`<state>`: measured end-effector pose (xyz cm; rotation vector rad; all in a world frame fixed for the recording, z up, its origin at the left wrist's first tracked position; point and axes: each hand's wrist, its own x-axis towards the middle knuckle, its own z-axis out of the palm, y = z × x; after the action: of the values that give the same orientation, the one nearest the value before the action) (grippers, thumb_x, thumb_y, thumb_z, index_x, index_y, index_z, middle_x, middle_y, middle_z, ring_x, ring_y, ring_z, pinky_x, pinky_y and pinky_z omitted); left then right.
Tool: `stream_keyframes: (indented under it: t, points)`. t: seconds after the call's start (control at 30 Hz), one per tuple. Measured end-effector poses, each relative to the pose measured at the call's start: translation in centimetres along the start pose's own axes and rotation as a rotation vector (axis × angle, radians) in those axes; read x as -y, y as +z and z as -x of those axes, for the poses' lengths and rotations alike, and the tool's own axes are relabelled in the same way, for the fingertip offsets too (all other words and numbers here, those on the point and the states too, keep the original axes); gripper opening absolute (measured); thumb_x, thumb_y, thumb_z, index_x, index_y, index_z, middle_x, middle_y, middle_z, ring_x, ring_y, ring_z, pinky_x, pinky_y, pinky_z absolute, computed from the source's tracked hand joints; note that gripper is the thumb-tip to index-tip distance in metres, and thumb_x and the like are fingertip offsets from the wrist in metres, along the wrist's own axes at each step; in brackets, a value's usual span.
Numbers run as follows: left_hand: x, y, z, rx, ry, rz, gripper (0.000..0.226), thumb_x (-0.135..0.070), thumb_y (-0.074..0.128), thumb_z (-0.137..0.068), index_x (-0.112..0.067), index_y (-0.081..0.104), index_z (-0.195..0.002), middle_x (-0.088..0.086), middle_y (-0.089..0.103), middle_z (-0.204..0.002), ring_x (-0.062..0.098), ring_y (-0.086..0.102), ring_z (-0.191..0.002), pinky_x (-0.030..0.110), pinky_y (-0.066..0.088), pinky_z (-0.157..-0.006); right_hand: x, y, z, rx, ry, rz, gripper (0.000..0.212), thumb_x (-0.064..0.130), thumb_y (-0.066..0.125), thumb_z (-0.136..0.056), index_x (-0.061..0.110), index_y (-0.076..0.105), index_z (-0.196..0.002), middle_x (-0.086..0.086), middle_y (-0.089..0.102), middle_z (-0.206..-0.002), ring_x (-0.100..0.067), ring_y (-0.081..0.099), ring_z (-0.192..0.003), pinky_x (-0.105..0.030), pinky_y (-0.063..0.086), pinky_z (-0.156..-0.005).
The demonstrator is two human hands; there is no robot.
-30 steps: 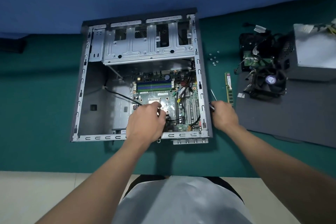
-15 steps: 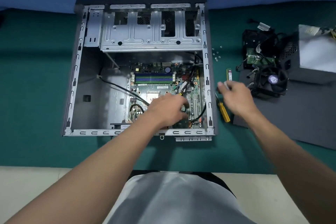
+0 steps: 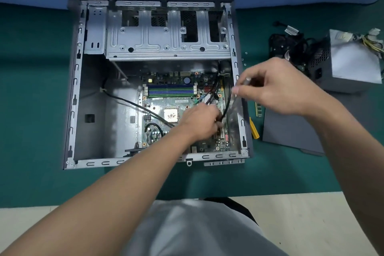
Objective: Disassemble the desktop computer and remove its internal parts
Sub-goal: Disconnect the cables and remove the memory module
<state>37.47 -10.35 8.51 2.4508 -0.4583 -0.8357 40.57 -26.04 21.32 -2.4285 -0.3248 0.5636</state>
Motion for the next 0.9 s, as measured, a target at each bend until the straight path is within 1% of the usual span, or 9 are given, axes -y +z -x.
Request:
stream_keyframes:
  t: [0.17, 0.23, 0.3, 0.37, 0.43, 0.53, 0.7, 0.8, 0.9]
  points:
    - [3.0, -4.1, 1.6, -0.276, -0.14, -0.006, 0.022, -0.032, 0.057, -0.097, -0.021, 0.067, -0.113, -0.005, 0.069, -0.082, 0.004, 0.056, -0.06, 0.017, 0.032, -0.05, 1.4, 1.6, -0.9, 0.308, -0.048, 0.236, 0.011, 0.024, 0.071, -0.08, 0.024, 0.067, -0.07, 0.012, 0.063, -0.061, 0.002, 0.056, -0.062, -0.007, 0.039, -0.056]
    - [4.5, -5.1, 2.3, -0.455, -0.208, 0.011, 0.023, -0.025, 0.058, -0.097, -0.02, 0.068, -0.117, 0.001, 0.074, -0.096, 0.013, 0.063, -0.069, 0.022, 0.041, -0.059, 1.8, 3.2, -1.2, 0.46, -0.071, 0.461, 0.012, 0.019, 0.064, -0.083, 0.021, 0.059, -0.072, 0.008, 0.058, -0.067, -0.009, 0.056, -0.068, -0.023, 0.045, -0.056]
    - [5.7, -5.3, 2.9, -0.59, -0.268, 0.049, 0.028, -0.02, 0.058, -0.096, -0.02, 0.067, -0.122, 0.005, 0.074, -0.101, 0.026, 0.066, -0.086, 0.033, 0.049, -0.072, 2.1, 5.0, -1.4, 0.53, -0.144, 0.704, 0.013, 0.007, 0.055, -0.082, 0.015, 0.051, -0.072, 0.0, 0.048, -0.066, -0.018, 0.051, -0.063, -0.027, 0.038, -0.049]
    - [6.4, -4.7, 3.1, -0.557, -0.322, 0.061, 0.043, -0.016, 0.059, -0.094, -0.022, 0.055, -0.136, 0.003, 0.07, -0.089, 0.028, 0.062, -0.084, 0.036, 0.049, -0.07, 2.4, 6.4, -1.6, 0.529, -0.227, 0.851, 0.023, -0.002, 0.05, -0.081, 0.011, 0.039, -0.065, -0.003, 0.041, -0.061, -0.017, 0.043, -0.053, -0.028, 0.036, -0.049]
    - [6.6, -3.2, 3.2, -0.462, -0.381, 0.079, 0.056, -0.018, 0.062, -0.091, -0.019, 0.039, -0.142, -0.005, 0.056, -0.073, 0.019, 0.05, -0.064, 0.03, 0.037, -0.056, 2.2, 7.5, -2.1, 0.534, -0.303, 0.902, 0.032, -0.004, 0.049, -0.085, 0.012, 0.034, -0.061, -0.003, 0.042, -0.059, -0.013, 0.039, -0.05, -0.031, 0.039, -0.051]
    - [6.6, -2.0, 3.1, -0.416, -0.447, 0.154, 0.041, -0.03, 0.065, -0.086, -0.022, 0.034, -0.112, -0.007, 0.053, -0.07, 0.009, 0.045, -0.056, 0.026, 0.022, -0.047, 1.4, 8.8, -2.9, 0.609, -0.294, 0.887, 0.031, 0.001, 0.048, -0.093, 0.011, 0.037, -0.066, -0.003, 0.046, -0.066, -0.013, 0.043, -0.055, -0.03, 0.05, -0.062]
    - [7.0, -2.3, 3.0, -0.298, -0.389, 0.215, 0.012, -0.03, 0.061, -0.085, -0.029, 0.05, -0.08, -0.006, 0.061, -0.073, 0.014, 0.056, -0.067, 0.027, 0.033, -0.054, 0.2, 9.6, -3.5, 0.623, -0.21, 0.857, 0.032, 0.01, 0.048, -0.097, 0.013, 0.037, -0.067, -0.001, 0.044, -0.071, -0.012, 0.043, -0.059, -0.024, 0.037, -0.052]
    - [7.1, -2.4, 3.0, -0.216, -0.362, 0.23, 0.006, -0.026, 0.061, -0.086, -0.028, 0.058, -0.081, -0.001, 0.065, -0.079, 0.018, 0.06, -0.073, 0.033, 0.046, -0.069, 0.2, 9.7, -3.5, 0.627, -0.189, 0.843, 0.034, 0.011, 0.045, -0.098, 0.015, 0.036, -0.066, 0.0, 0.042, -0.071, -0.012, 0.04, -0.059, -0.028, 0.037, -0.056]
    - [7.0, -2.4, 3.0, -0.21, -0.355, 0.24, 0.003, -0.025, 0.061, -0.087, -0.026, 0.063, -0.084, 0.001, 0.065, -0.082, 0.017, 0.059, -0.071, 0.031, 0.045, -0.066, 0.2, 10.0, -3.5, 0.623, -0.159, 0.85, 0.036, 0.014, 0.043, -0.1, 0.015, 0.034, -0.066, 0.0, 0.041, -0.071, -0.011, 0.04, -0.06, -0.026, 0.033, -0.048]
